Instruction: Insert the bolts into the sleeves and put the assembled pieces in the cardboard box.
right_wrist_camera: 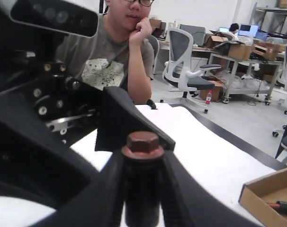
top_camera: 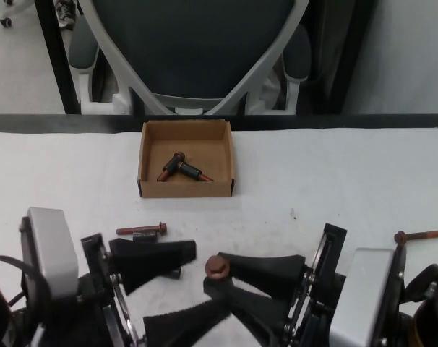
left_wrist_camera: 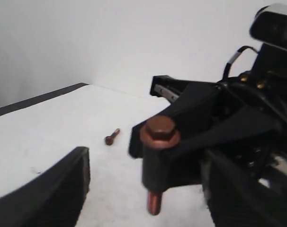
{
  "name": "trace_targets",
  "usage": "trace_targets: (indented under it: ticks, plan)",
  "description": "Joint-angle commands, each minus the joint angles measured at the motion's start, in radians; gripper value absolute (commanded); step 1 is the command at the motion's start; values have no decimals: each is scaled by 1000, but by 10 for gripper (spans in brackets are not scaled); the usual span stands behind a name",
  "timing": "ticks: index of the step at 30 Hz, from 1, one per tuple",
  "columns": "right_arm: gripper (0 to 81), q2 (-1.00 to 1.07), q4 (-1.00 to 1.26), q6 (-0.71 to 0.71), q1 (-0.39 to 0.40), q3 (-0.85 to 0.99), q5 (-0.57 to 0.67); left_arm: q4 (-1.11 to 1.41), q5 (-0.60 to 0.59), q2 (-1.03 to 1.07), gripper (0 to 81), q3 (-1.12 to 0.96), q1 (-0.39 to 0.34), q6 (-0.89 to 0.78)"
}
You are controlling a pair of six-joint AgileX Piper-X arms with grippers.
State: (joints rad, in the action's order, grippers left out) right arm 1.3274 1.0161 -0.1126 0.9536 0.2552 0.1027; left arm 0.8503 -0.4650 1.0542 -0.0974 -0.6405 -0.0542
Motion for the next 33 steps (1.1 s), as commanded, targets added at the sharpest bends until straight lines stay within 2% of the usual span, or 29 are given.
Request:
trace_targets:
  ticks: [1,4,7,11,14,16,24,33]
  plan:
    - [3,-11,19,37,-2,11,-36,-49,118,-5,634,1,3,80]
    - [3,-11,3,43,-5,14,-53,-93,227,-8,632,-1,3,159]
    - [3,-11,-77,66,-10,36,-103,-163,266,-8,604,-15,3,203]
    - [3,-11,-366,140,-47,132,-103,-459,287,-5,581,-120,0,238]
    - [3,-11,-581,136,-75,221,-103,-714,325,-3,581,-220,1,254]
    - [3,-11,-694,136,-100,285,-92,-790,352,0,581,-266,1,255]
    - [3,5,-963,136,-219,487,-13,-839,380,-1,581,-308,1,194]
    - [3,165,-1146,124,-317,695,66,-992,366,1,580,-402,0,169]
